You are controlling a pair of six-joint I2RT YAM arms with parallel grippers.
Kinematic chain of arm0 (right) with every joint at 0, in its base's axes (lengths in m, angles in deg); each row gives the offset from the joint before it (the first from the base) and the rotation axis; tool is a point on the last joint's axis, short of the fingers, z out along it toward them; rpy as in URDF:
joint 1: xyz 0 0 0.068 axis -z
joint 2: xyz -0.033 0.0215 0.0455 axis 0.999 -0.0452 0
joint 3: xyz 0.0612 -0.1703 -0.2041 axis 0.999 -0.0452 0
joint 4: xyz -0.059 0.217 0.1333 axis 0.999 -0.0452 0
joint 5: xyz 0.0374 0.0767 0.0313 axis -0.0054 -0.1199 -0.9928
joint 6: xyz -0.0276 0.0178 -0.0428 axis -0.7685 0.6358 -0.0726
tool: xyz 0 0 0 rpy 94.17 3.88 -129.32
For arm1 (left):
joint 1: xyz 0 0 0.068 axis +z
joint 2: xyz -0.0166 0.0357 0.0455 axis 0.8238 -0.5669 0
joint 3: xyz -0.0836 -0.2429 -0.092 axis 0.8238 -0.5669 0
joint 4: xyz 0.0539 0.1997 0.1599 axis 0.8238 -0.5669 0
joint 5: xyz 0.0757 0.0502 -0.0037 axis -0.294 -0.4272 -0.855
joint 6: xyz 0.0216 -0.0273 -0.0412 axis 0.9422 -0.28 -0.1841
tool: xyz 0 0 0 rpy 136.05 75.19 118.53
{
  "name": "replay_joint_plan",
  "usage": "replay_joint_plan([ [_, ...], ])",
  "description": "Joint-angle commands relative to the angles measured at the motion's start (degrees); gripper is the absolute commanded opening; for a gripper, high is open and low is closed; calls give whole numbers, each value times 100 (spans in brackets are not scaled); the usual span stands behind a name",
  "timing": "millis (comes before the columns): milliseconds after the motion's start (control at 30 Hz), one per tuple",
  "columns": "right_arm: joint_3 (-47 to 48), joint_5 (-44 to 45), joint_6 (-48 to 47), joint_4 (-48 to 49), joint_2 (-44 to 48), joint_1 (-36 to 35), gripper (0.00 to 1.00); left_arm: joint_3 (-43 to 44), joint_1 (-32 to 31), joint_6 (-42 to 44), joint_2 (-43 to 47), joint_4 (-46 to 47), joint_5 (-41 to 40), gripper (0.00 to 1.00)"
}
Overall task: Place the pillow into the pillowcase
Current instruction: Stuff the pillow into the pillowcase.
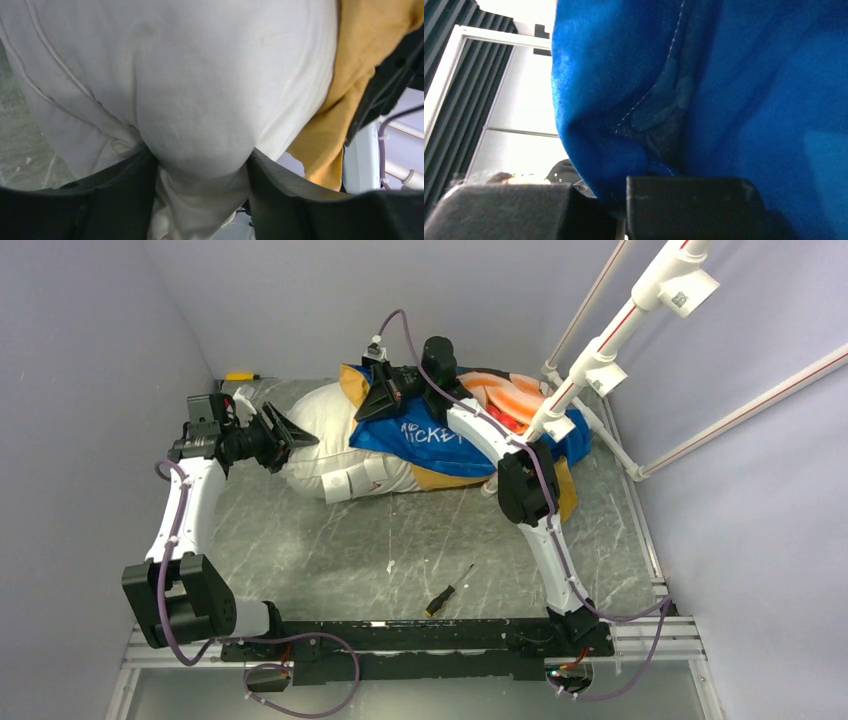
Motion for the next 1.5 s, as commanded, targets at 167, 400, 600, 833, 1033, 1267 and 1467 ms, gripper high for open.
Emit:
replay_joint_plan([
  [167, 1158, -508, 1672, 1646, -1186, 179, 0, 298, -60, 252, 104, -146, 339, 34],
  [400, 709, -431, 1617, 1929, -966, 109, 0, 321, -59, 505, 104, -370, 203, 14],
  [600, 418, -46, -956, -643, -454, -78, 0, 371, -60, 620, 35, -422, 132, 8],
  [833, 1064, 1005, -4187, -4792, -268, -288, 0, 404, -60, 741, -28, -538, 43, 1],
  [1033, 1207, 2405, -6397, -6838, 126, -565, 0, 378, -60, 770, -42, -616, -76, 0],
  [1267, 640, 3312, -7854, -8160, 579, -701, 0, 458, -73, 839, -112, -828, -256, 0],
  [1467, 427, 4023, -8521, -8857, 985, -635, 0, 497, -68, 865, -120, -875, -320, 0],
])
